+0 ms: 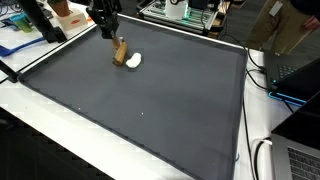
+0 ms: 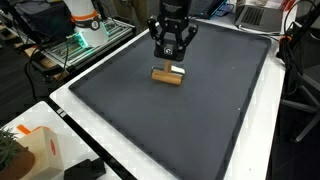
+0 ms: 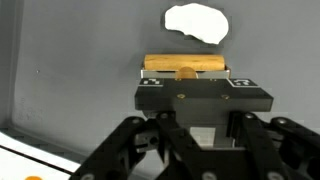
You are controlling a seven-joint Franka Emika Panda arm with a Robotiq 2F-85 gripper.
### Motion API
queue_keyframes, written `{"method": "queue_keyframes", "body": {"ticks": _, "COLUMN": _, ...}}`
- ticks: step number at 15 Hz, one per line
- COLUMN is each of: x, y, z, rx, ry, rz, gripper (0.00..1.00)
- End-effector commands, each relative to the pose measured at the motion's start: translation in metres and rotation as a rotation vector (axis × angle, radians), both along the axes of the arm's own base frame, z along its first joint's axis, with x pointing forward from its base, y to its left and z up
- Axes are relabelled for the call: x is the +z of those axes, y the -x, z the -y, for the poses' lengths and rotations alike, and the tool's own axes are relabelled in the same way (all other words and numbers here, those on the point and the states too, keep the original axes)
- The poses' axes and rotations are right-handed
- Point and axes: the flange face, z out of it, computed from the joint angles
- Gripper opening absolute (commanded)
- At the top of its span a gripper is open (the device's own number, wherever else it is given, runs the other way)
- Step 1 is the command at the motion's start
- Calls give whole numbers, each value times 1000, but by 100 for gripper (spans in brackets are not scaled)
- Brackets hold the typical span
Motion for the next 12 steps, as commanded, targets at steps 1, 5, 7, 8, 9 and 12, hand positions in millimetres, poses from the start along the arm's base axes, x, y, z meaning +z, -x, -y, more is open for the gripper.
{"method": "queue_keyframes", "body": {"ticks": 1, "x": 7, "y": 5, "z": 2, "rx": 1, "ry": -19, "rz": 4, "gripper": 22}}
{"method": "queue_keyframes", "body": {"ticks": 5, "x": 24, "y": 23, "z": 10, "rx": -11, "ry": -106, "rz": 26, "gripper": 22}}
{"method": "queue_keyframes", "body": {"ticks": 7, "x": 35, "y": 30, "z": 12, "rx": -25, "ry": -147, "rz": 49, "gripper": 22}}
{"method": "queue_keyframes", "body": {"ticks": 8, "x": 39, "y": 34, "z": 13, "rx": -29, "ry": -158, "rz": 56, "gripper": 22}}
{"method": "queue_keyframes", "body": {"ticks": 9, "x": 41, "y": 38, "z": 10, "rx": -9, "ry": -151, "rz": 49, "gripper": 22}}
{"method": "queue_keyframes", "body": {"ticks": 12, "x": 36, "y": 27, "z": 9, "rx": 8, "ry": -122, "rz": 49, "gripper": 47}}
